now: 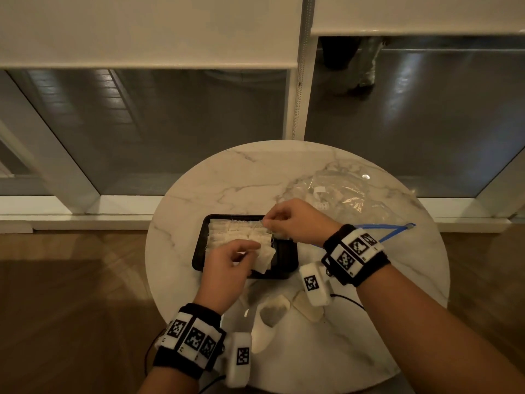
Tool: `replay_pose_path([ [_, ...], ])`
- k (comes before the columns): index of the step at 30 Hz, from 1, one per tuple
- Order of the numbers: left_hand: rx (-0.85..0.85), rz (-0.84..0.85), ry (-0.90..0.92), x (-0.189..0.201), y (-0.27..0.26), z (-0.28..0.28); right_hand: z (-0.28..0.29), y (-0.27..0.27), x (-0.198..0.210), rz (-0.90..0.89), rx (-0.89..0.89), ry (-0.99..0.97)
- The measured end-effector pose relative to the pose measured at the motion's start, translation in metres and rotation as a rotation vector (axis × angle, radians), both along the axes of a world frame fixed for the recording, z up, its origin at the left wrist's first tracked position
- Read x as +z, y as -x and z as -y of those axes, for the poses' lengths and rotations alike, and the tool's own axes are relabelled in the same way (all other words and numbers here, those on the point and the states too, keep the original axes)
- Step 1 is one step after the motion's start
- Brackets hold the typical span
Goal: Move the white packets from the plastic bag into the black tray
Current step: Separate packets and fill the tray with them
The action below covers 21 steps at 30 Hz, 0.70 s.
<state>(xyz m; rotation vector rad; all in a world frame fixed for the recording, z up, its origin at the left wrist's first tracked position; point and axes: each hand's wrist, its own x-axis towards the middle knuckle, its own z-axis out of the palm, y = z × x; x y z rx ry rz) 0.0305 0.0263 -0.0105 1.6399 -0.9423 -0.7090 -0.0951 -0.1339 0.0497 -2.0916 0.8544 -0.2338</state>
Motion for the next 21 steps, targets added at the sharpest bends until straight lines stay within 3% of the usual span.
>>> replay_pose_path([
  [4,0.039,-0.118,0.103,0.014,0.006,0.001,-0.022,0.020,-0.004,0.129,0.035,-0.129],
  [12,0.069,-0.246,0.144,0.027,0.017,0.002,-0.042,0.036,-0.020,0.443,-0.200,-0.306],
  [16,0.046,-0.268,0.128,0.030,0.021,0.003,-0.042,0.040,-0.016,0.473,-0.206,-0.340],
  [21,0.087,-0.233,0.102,0.030,0.022,0.005,-0.036,0.038,-0.008,0.436,-0.166,-0.201],
])
